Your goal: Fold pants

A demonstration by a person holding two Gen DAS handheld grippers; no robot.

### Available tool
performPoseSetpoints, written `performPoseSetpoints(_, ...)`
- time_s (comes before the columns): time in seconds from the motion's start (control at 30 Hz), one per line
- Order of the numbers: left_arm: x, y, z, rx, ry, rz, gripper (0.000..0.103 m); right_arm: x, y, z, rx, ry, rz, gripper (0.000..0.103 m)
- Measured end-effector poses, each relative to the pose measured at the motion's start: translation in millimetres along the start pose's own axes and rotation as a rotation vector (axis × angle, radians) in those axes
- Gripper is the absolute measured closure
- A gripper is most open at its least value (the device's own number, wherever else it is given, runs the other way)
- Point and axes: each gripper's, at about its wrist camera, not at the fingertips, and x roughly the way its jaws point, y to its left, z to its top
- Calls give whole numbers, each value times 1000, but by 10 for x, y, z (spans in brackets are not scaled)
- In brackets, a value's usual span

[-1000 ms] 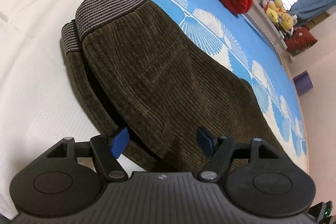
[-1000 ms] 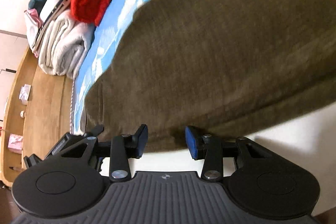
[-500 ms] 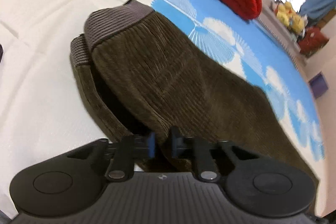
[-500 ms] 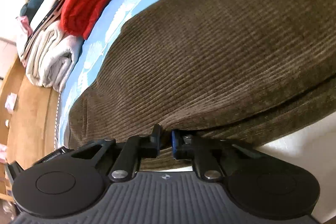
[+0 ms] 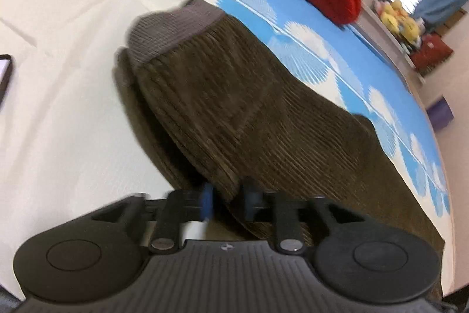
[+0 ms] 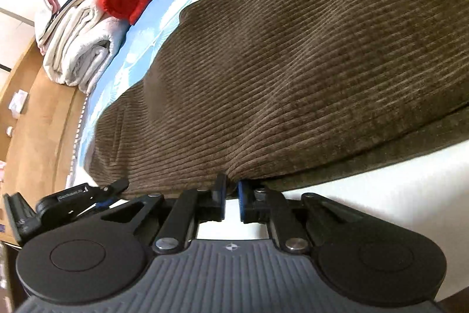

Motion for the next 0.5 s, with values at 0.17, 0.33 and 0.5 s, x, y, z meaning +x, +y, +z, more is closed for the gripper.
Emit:
performPoseSetpoints(0.17, -145, 160, 51, -95, -90, 91, 14, 18, 87, -70, -50, 160, 122, 55)
performPoseSetpoints(0.33, -46, 364, 215, -208, -99, 98, 13, -191, 132, -15, -103, 48, 136, 53)
performPoseSetpoints(0.5, 127, 370, 306, -260, -76, 64, 16, -304, 129, 79, -99, -43, 142, 53)
